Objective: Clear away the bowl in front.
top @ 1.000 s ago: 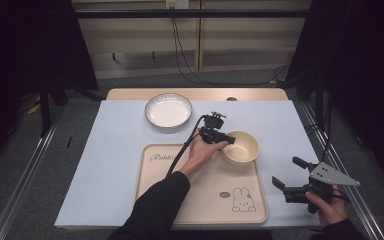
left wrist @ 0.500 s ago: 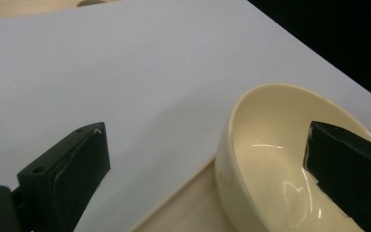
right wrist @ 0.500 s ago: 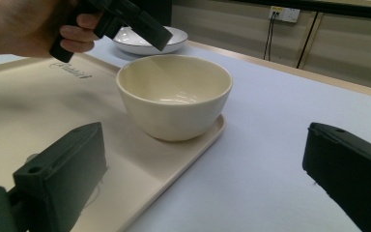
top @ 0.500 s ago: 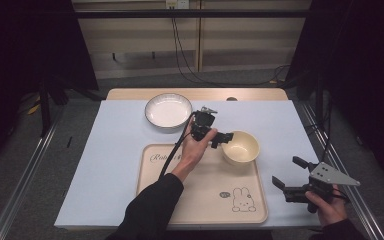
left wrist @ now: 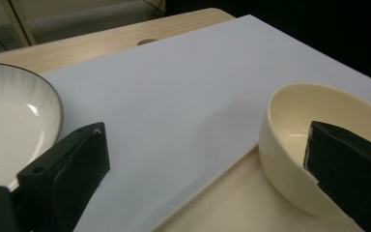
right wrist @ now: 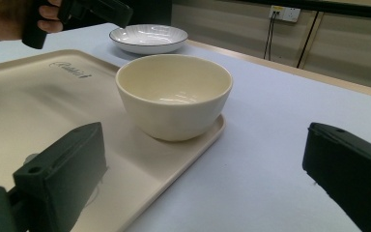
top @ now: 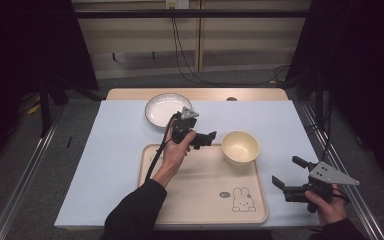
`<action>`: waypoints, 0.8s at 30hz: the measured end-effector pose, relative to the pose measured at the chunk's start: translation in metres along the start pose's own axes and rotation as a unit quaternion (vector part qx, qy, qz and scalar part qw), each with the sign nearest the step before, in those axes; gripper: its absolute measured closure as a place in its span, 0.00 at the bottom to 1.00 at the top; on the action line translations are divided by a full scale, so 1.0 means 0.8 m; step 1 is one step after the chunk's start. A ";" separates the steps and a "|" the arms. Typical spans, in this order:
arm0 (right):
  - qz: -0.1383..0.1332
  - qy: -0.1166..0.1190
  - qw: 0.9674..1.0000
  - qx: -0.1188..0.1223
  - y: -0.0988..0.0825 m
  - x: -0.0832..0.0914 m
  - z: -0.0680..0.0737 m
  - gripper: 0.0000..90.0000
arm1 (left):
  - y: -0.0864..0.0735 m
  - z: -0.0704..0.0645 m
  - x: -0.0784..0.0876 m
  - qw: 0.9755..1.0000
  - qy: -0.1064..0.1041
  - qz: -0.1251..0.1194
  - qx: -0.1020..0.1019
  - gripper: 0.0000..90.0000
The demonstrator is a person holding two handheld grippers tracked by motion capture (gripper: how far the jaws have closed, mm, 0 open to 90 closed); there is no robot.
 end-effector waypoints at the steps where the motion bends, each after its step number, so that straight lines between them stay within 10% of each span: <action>1: -0.001 -0.001 1.000 0.002 0.000 0.000 -0.001 0.01 | 0.000 0.001 0.005 1.000 -0.002 -0.008 0.007 0.02; 18: 0.003 -0.004 1.000 0.005 -0.001 -0.001 -0.001 0.01 | -0.021 0.029 0.082 0.998 0.056 -0.038 -0.009 0.02; 24: 0.002 -0.003 1.000 0.005 -0.001 -0.002 -0.001 0.01 | -0.038 0.047 0.112 0.996 0.080 -0.047 0.017 0.02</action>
Point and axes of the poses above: each handheld gripper's, and its own axes: x roughly backward along the jaws, y roughly out of its top, z roughly to its left, the point moved 10 cm from there along -x, roughly forward along the jaws, and after that the axes turned 8 degrees about -x, right-handed, at the moved point
